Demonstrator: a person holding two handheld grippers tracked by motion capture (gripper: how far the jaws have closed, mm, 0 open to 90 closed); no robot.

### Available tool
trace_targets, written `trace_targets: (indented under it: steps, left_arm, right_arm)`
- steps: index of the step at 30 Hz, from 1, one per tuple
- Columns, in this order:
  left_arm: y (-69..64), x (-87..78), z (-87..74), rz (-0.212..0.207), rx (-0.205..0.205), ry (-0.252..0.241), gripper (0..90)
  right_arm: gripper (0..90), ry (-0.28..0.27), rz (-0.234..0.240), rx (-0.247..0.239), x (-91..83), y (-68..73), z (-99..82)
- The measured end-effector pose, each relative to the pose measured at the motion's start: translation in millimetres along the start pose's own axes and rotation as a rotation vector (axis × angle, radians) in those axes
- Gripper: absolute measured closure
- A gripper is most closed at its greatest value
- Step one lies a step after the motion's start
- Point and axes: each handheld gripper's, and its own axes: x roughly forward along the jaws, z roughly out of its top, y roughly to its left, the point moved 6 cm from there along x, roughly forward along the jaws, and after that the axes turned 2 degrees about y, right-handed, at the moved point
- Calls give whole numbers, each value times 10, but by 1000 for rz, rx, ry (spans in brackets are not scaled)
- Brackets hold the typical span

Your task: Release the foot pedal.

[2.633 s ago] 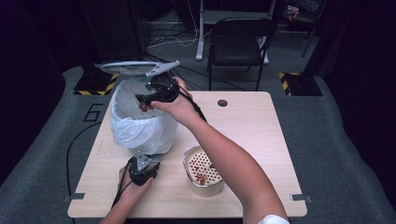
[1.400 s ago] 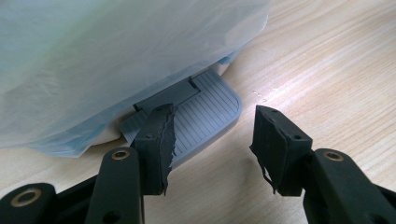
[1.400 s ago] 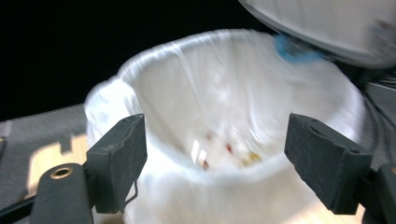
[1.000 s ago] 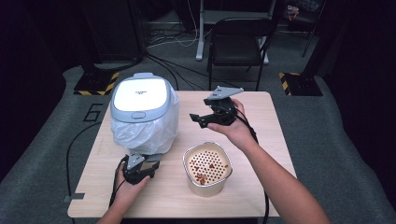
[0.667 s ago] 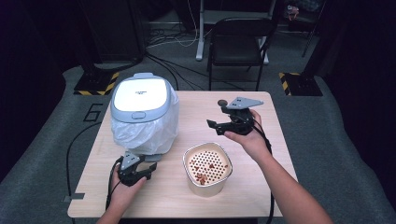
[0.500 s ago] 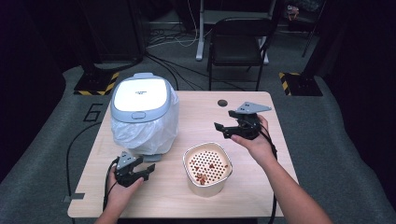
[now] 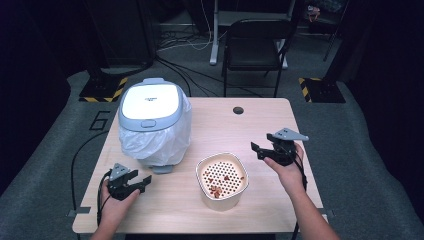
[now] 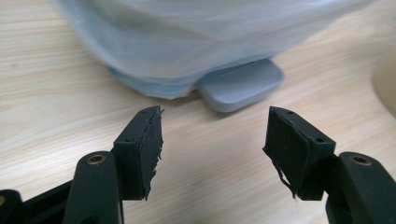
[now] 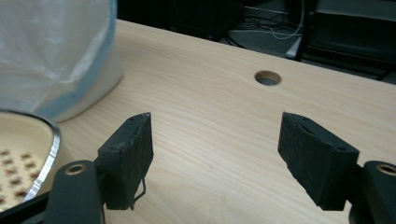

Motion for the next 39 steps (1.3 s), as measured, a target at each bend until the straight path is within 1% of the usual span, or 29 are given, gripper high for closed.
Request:
trace_targets:
  steps: [2, 3, 4, 5, 7, 8, 10, 11, 12, 13, 14, 16, 18, 19, 21, 23, 24, 25, 27, 28, 29, 30, 31, 33, 35, 36, 37, 38, 39]
  left_arm:
    - [60, 0, -10, 16, -22, -6, 368]
    - [82, -6, -14, 18, -21, -1, 368]
    - [112, 2, -19, 29, -30, -9, 368]
    - [136, 0, -31, 29, -28, 4, 367]
    - [162, 21, -47, 35, -37, 4, 364]
    - [177, 30, -60, 43, -29, 10, 363]
    - [181, 47, -74, 43, -33, 13, 360]
    - [190, 47, -76, 45, -26, 14, 359]
    - [186, 57, -76, 41, -41, 10, 357]
    - [196, 61, -75, 44, -34, 9, 355]
    - [201, 65, -77, 41, -41, 13, 355]
    - [224, 77, -74, 49, -37, 7, 355]
    - [252, 85, -85, 54, -38, 13, 355]
    - [257, 88, -91, 53, -47, 17, 354]
    - [297, 102, -96, 62, -48, 14, 355]
    - [322, 105, -102, 65, -51, 16, 355]
    - [339, 110, -104, 70, -49, 14, 355]
    - [343, 115, -106, 69, -53, 15, 355]
    - [362, 127, -115, 72, -51, 21, 355]
    - [370, 131, -116, 74, -50, 24, 355]
    - [376, 144, -113, 79, -49, 14, 354]
    - [378, 150, -116, 80, -47, 19, 354]
    - [375, 157, -115, 81, -50, 16, 354]
    - [385, 171, -114, 86, -40, 17, 354]
    - [384, 185, -118, 85, -41, 23, 352]
    - [390, 186, -121, 83, -30, 35, 352]
    - [389, 204, -117, 91, -31, 21, 349]
    - [383, 217, -117, 88, -36, 26, 346]
    - [388, 217, -115, 90, -27, 35, 344]
  right_arm:
    - [259, 2, -20, 6, -6, -49, -99]
    - [259, 7, -30, 14, -9, -70, -150]
    - [259, 12, -39, 13, -14, -89, -189]
    - [259, 15, -49, 14, -21, -115, -246]
    - [259, 18, -69, 3, -42, -148, -328]
    - [259, 24, -80, -1, -51, -157, -360]
    - [258, 35, -93, 6, -66, -174, -458]
    - [259, 39, -94, 8, -68, -180, -500]
    - [259, 45, -97, 13, -69, -180, -531]
    - [259, 51, -99, 18, -63, -179, -574]
    - [258, 55, -98, 19, -61, -179, -597]
    - [258, 60, -97, 26, -48, -181, -652]
    - [259, 62, -80, 48, -29, -178, -712]
    - [259, 73, -80, 48, -19, -183, -758]
    - [259, 97, -85, 33, 4, -192, -822]
    - [259, 109, -95, 30, 23, -213, -870]
    - [259, 115, -96, 43, 29, -217, -887]
    - [259, 117, -98, 40, 50, -242, -909]
    - [259, 123, -104, 60, 71, -263, -949]
    - [259, 127, -102, 64, 77, -266, -964]
    - [260, 129, -98, 67, 89, -271, -986]
    - [259, 133, -95, 70, 100, -271, -1002]
    - [259, 142, -93, 66, 110, -276, -1023]
    - [259, 146, -91, 77, 126, -269, -1046]
    - [258, 155, -93, 63, 140, -268, -1067]
    - [258, 153, -89, 60, 147, -263, -1071]
    - [256, 160, -88, 60, 144, -256, -1078]
    - [254, 155, -89, 59, 146, -253, -1079]
    - [251, 153, -89, 50, 144, -259, -1083]
